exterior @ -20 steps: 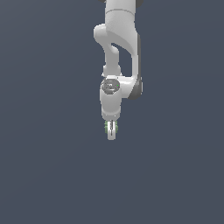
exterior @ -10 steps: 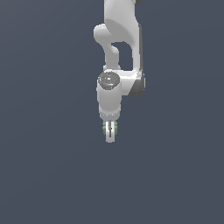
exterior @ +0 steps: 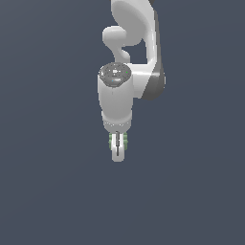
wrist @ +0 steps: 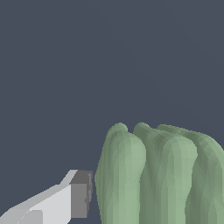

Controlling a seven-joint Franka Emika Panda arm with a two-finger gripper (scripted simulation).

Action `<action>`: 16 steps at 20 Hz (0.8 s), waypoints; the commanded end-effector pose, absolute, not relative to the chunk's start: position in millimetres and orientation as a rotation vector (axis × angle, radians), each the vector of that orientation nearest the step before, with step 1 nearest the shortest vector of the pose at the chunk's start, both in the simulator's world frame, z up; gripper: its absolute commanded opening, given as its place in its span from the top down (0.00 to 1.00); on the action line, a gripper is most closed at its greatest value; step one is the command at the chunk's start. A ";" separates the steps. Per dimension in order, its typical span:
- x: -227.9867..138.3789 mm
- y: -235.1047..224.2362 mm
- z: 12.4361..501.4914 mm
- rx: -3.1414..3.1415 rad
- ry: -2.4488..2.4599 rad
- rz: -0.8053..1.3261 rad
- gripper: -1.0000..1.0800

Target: Pick up the object and move it to a goal position.

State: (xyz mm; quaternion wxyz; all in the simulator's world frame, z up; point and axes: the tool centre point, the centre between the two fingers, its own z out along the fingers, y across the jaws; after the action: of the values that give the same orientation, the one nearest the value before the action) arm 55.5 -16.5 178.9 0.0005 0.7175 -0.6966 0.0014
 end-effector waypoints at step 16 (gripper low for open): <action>120.6 -23.6 264.8 2.255 -2.186 0.001 1.00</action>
State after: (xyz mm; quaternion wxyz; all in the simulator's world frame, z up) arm 116.2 -23.1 259.0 0.0004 0.7179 -0.6961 0.0006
